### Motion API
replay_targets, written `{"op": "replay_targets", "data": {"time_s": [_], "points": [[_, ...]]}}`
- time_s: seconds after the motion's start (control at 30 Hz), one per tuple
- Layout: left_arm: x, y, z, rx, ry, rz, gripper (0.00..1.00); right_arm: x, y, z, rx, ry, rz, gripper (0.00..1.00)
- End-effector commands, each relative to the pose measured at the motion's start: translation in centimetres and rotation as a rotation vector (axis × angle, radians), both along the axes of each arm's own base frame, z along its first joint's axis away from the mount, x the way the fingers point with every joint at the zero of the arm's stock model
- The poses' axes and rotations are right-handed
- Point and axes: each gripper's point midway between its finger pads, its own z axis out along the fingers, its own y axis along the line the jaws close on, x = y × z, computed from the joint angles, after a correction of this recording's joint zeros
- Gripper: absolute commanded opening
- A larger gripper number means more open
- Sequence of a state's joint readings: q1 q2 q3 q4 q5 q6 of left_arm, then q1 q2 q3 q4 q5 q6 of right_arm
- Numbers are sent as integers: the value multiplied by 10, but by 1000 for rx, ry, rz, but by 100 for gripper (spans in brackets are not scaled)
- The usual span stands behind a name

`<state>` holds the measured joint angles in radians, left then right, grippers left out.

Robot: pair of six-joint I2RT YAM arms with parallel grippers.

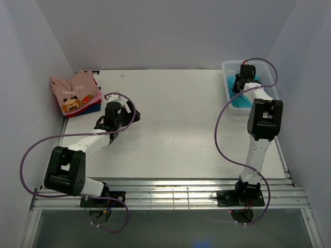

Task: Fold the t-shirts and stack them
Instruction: Grab crumpled tshirt from bin with the right arm, then move the tshirt to the center of the board

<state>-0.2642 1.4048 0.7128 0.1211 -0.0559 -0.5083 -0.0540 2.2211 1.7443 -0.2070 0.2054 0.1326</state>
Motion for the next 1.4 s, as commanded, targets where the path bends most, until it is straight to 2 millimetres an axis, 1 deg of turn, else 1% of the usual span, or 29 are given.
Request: {"op": "replay_targets", "data": {"time_s": [0.0, 0.03, 0.07, 0.1, 0.13, 0.17, 0.2, 0.23, 0.27, 0.33, 0.5, 0.57, 0.6, 0.67, 0.7, 0.77, 0.8, 0.83, 0.87, 0.9, 0.93, 0.97, 1.03, 1.07, 1.1, 1.17, 1.2, 1.3, 1.37], "points": [[-2, -7, 22, -48, -63, -24, 98, 1, 33, 115, 0, -179, 118, 8], [-3, -8, 23, -52, -65, -26, 98, -4, 40, 156, -7, -247, 133, 8], [-5, -8, 23, -56, -65, -29, 98, -10, 63, 173, -8, -264, 179, 8], [-7, -9, 23, -60, -64, -34, 97, -16, 74, 191, -6, -290, 201, 8], [-8, -10, 24, -67, -66, -36, 97, -27, 84, 226, -5, -348, 220, 8], [-11, -11, 26, -78, -69, -37, 97, -35, 106, 251, 3, -390, 260, 8], [-14, -11, 26, -81, -70, -37, 96, -50, 116, 278, 9, -432, 283, 8], [-16, -12, 28, -88, -74, -45, 96, -58, 129, 292, 18, -452, 307, 8], [-20, -17, 30, -107, -75, -66, 96, -69, 152, 312, 33, -488, 352, 8], [-27, -16, 34, -114, -88, -72, 96, -90, 177, 336, 79, -517, 409, 8], [-37, -17, 43, -135, -106, -79, 95, -152, 268, 383, 285, -572, 700, 8], [-42, -17, 47, -140, -119, -82, 95, -175, 291, 400, 347, -597, 769, 8], [-44, -16, 49, -145, -124, -78, 95, -187, 298, 408, 375, -607, 814, 8], [-49, -13, 54, -149, -136, -68, 95, -198, 306, 411, 409, -598, 838, 8], [-52, -12, 54, -150, -134, -61, 94, -206, 302, 416, 412, -610, 837, 8], [-56, -9, 63, -157, -157, -50, 94, -205, 297, 381, 395, -534, 799, 8], [-59, -8, 65, -159, -158, -49, 94, -207, 283, 374, 362, -534, 735, 8], [-58, -1, 68, -150, -170, -10, 94, -204, 277, 318, 329, -419, 690, 8], [-61, 0, 74, -156, -190, -7, 94, -198, 259, 296, 272, -403, 596, 8], [-63, 2, 76, -157, -195, -2, 94, -205, 246, 281, 247, -392, 554, 8], [-64, 3, 78, -158, -202, 0, 94, -207, 235, 252, 213, -348, 510, 8], [-67, 4, 80, -160, -211, 0, 94, -215, 214, 190, 143, -238, 421, 8], [-71, 3, 75, -160, -195, -6, 93, -228, 193, 151, 110, -183, 325, 8], [-76, 1, 66, -159, -171, -17, 89, -242, 172, 111, 64, -113, 240, 18], [-78, 0, 60, -159, -155, -23, 87, -248, 164, 96, 42, -86, 202, 25], [-83, -3, 44, -146, -118, -37, 85, -267, 141, 58, -22, -5, 130, 46], [-90, -1, 21, -116, -49, -25, 84, -273, 138, 49, -30, 16, 121, 56], [-99, -3, -3, -59, 5, -23, 84, -283, 136, 35, -33, 41, 126, 62], [-108, -12, -16, -31, 32, -50, 84, -283, 143, 37, -14, 21, 154, 62]]}}
